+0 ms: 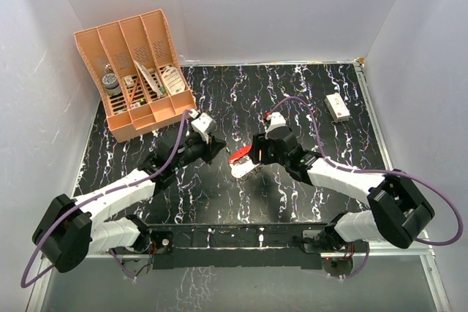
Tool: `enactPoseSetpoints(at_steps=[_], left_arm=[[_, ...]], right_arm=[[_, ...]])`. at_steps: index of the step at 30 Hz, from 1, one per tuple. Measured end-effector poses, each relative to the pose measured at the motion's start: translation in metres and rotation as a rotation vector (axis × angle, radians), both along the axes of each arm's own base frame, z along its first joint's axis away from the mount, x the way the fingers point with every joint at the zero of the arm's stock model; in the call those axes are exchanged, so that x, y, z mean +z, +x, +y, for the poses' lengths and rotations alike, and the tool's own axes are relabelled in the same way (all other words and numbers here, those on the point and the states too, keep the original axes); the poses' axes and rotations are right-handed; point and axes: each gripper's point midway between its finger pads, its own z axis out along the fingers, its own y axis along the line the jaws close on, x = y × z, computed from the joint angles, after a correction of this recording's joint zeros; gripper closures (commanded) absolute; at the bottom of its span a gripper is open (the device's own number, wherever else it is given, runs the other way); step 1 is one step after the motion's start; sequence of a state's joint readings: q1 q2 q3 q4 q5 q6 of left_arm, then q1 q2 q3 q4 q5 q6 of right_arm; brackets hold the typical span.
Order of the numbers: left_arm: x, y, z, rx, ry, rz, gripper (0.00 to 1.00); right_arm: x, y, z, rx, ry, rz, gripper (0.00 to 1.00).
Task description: Put the keys on the keyring
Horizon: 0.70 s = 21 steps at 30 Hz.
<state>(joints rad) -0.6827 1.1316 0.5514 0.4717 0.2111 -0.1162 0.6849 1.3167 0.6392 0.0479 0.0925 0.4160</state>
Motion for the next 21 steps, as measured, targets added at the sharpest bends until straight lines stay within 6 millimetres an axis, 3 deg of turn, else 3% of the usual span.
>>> enactPoseSetpoints(at_steps=[5,12,21], left_arm=[[-0.002,0.0,-0.002,-0.006,-0.004,0.01,1.0],[-0.004,0.0,-0.003,-0.008,-0.004,0.016,1.0],[-0.003,0.001,-0.004,-0.008,-0.009,0.014,1.0]], right_arm=[[-0.007,-0.006,0.007,0.024,0.022,0.044,0.65],[-0.024,-0.015,0.013,0.054,0.033,0.119,0.61],[-0.044,-0.03,0.004,0.025,0.019,0.196,0.57]])
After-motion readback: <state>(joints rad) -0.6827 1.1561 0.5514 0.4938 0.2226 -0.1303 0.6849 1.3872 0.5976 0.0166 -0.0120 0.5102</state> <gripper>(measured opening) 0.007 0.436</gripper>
